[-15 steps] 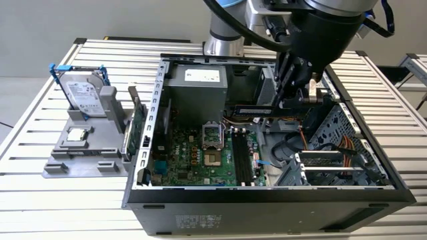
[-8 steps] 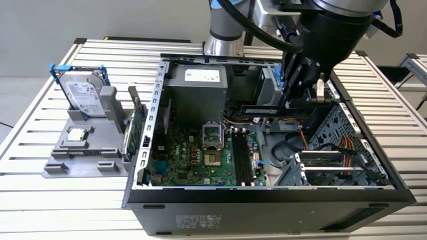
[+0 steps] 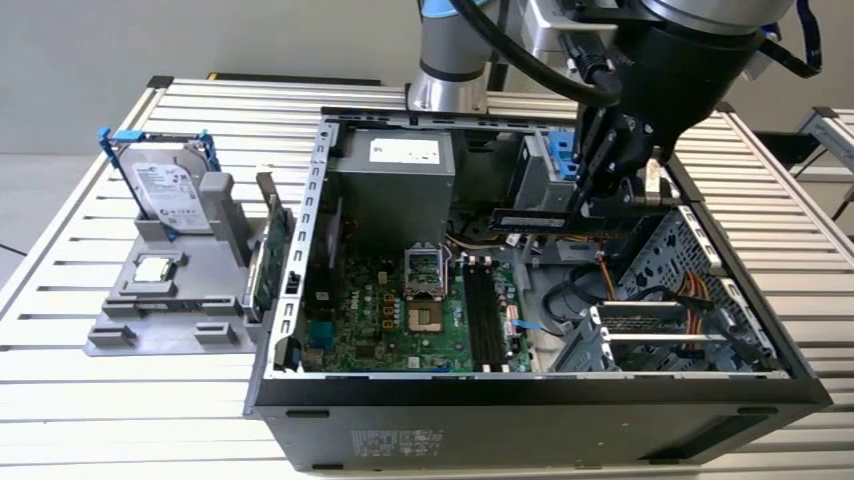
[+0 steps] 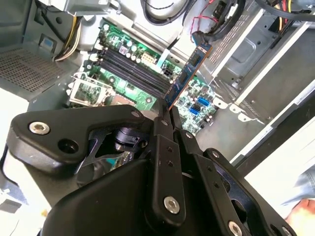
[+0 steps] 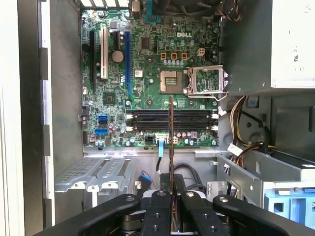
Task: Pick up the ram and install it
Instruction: 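Pick up the ram and move it above insertion slot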
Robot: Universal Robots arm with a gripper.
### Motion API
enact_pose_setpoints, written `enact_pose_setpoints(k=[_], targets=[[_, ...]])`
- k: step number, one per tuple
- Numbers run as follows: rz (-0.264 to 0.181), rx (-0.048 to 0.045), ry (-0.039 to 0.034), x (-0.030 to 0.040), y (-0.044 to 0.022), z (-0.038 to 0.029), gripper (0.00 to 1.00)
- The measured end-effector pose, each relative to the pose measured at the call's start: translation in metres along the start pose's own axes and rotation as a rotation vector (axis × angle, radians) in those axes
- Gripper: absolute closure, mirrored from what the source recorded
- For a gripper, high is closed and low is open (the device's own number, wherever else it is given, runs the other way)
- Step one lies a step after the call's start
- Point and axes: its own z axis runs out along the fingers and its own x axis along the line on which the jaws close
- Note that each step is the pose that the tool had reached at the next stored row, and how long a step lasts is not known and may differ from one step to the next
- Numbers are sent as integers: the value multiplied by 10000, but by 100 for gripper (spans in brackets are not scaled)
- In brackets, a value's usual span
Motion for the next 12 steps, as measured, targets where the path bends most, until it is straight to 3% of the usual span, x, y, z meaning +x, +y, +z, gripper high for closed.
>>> enact_pose_setpoints(k=[9,12], targets=[[-1,0,0,-2,-3,0,100],[0,0,0,-35,-2,1,100]])
